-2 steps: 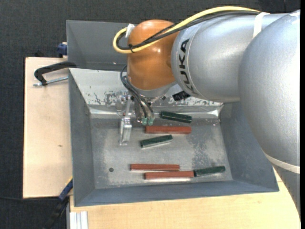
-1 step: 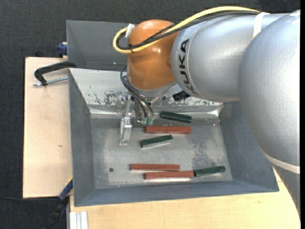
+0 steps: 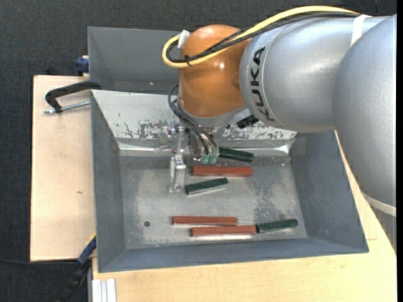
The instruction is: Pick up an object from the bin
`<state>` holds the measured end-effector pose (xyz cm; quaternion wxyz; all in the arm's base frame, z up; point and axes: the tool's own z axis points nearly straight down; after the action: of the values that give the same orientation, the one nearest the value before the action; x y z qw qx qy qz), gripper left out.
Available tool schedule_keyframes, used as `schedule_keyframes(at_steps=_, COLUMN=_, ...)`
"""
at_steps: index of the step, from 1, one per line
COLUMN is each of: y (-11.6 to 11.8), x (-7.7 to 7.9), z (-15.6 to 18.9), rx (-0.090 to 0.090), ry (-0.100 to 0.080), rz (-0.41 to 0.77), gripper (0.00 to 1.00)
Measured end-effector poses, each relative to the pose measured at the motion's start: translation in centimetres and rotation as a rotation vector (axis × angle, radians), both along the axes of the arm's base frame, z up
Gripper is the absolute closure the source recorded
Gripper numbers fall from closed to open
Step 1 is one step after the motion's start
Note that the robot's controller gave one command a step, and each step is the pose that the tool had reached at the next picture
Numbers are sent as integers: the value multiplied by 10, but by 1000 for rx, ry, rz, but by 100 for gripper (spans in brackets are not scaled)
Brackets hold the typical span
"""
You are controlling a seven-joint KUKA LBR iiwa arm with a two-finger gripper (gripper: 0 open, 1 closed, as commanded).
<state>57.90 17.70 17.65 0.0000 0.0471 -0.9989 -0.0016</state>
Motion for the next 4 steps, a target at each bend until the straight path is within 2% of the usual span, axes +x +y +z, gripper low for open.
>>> schedule_keyframes(at_steps=1, y=-41, x=-13, z=-32, rx=-2, ry=-10, rz=270, gripper=0)
schedule_keyframes(at_steps=2, y=-61, x=-6, z=-99, rx=-3, ry=-6, rz=361, gripper=0)
schedule_keyframes(at_steps=3, y=-65, x=-27, z=-112, rx=-2, ry=2, rz=283, gripper=0)
schedule_keyframes(at_steps=4, y=-90, x=19, z=-105, rx=-1, ry=-6, rz=534, gripper=100)
